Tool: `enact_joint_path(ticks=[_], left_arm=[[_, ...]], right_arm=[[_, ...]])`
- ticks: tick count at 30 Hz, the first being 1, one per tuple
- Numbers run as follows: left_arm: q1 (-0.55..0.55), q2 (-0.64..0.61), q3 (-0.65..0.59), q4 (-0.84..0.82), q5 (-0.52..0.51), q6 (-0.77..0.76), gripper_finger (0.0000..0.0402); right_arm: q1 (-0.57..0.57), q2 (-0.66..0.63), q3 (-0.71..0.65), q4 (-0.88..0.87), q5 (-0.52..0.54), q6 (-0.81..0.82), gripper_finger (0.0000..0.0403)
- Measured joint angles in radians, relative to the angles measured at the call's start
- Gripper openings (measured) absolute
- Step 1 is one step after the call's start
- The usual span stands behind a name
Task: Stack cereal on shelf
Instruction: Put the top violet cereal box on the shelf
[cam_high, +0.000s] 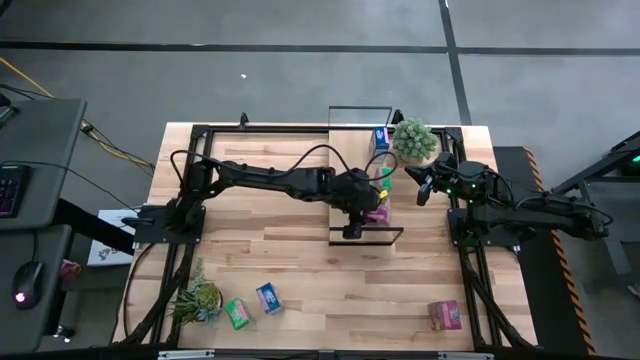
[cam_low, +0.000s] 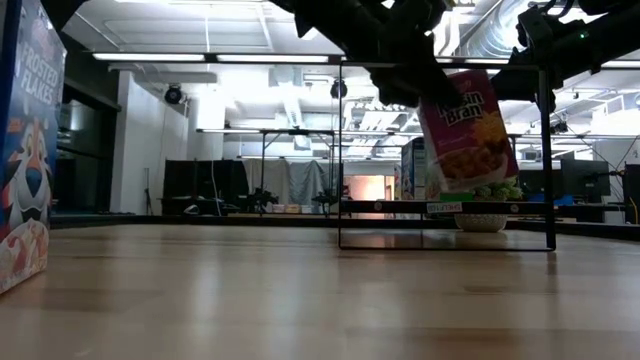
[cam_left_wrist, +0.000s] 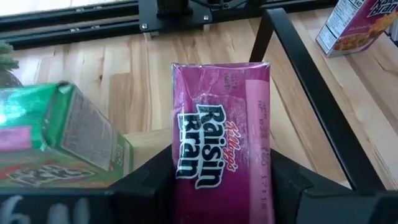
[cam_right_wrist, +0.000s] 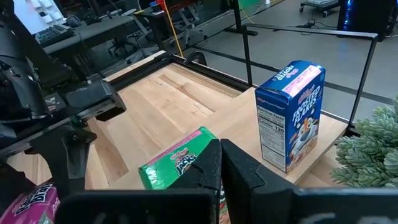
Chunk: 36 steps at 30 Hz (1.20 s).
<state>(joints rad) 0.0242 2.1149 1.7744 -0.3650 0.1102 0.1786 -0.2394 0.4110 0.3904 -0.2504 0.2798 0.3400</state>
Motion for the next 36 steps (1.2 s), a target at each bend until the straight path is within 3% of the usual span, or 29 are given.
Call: enact_joint_path(ticks=[13,25,31,36], left_arm=[[0.011,0.001,-0.001,0.006,-0.002,0.006,0.0231],[0.027,-0.074,-0.005,-0.033,-0.015,-0.003,0.0232],[0.029,-0.138,-0.005,-0.129,-0.026,-0.009,0.0232],[0.030,-0.183,-0.043,-0.144,-0.026,-0.022,0.0210]], right_arm=[[0.000,0.000,0.000,0.000,-0.002,0.000,0.0000],[0.000,0.000,0.000,0.000,-0.003,-0.001,0.0000],[0.000,0.000,0.000,0.000,-0.003,-0.001,0.0000],[0.000,0.000,0.000,0.000,-0.003,-0.003,0.0000]])
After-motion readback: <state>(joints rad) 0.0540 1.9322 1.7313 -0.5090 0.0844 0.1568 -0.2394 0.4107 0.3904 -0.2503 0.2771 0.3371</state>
